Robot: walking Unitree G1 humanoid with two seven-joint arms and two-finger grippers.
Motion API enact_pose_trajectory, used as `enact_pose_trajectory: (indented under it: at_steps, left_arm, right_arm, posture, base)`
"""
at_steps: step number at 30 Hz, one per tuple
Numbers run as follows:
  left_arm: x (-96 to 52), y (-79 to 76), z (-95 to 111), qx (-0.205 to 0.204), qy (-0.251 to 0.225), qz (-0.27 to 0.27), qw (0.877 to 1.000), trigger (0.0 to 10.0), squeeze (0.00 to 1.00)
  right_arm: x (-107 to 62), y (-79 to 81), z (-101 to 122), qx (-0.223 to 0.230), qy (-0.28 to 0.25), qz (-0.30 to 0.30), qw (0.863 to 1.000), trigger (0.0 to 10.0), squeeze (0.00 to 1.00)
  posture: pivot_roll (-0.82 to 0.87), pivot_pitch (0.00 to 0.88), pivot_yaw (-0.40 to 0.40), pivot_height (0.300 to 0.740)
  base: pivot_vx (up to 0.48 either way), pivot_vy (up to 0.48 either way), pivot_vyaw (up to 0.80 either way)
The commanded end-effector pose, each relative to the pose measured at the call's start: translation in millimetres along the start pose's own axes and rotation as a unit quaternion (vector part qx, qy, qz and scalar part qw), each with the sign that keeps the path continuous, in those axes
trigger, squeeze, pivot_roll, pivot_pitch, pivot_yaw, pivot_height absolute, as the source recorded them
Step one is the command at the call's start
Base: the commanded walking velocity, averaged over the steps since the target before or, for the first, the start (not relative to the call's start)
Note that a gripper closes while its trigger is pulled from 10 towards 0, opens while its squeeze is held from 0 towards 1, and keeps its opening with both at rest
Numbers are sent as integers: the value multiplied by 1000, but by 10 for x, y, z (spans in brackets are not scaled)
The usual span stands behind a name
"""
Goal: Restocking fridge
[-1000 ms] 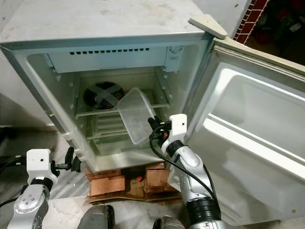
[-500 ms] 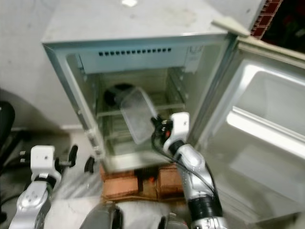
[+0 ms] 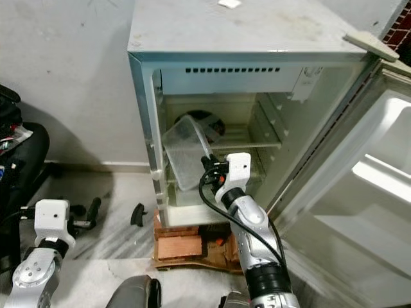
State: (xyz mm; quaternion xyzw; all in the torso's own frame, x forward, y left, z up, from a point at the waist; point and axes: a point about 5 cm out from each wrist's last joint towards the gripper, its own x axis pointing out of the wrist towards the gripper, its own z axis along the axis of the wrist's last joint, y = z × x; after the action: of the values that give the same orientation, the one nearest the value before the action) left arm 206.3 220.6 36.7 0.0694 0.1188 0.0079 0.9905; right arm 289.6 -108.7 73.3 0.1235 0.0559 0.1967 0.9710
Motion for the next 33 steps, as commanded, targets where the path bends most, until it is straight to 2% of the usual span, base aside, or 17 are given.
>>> enact_pose_trajectory:
  at_steps: [1,11,19,25,33]
  left_arm:
    - [36,-32,38,4,-10,-13,1000,10000,0]
    - [68,-42,66,8,-16,-22,1000,10000,0]
    - [53,-37,63,10,-15,-23,1000,10000,0]
    - [-21,-7,54,15,-10,-24,1000,10000,0]
    - [-150,35,53,31,-7,-28,999,10000,0]
  right_arm:
    - [7,-95,34,-5,-4,-24,1000,10000,0]
    - [-3,-196,29,-13,0,-61,998,10000,0]
    - [-23,-423,37,-25,0,-146,989,10000,0]
    - [13,-463,23,0,-1,-161,987,10000,0]
    - [129,-507,56,11,-6,-185,983,10000,0]
  posture:
    - [119,57,-24,740]
    - [114,64,-21,740]
    - [120,79,-18,740]
    - [140,113,-14,740]
    - [179,152,-18,740]
  base:
    - [0,0,0]
    - [215,0,0]
    - [260,0,0]
    - [244,0,0]
    - [210,0,0]
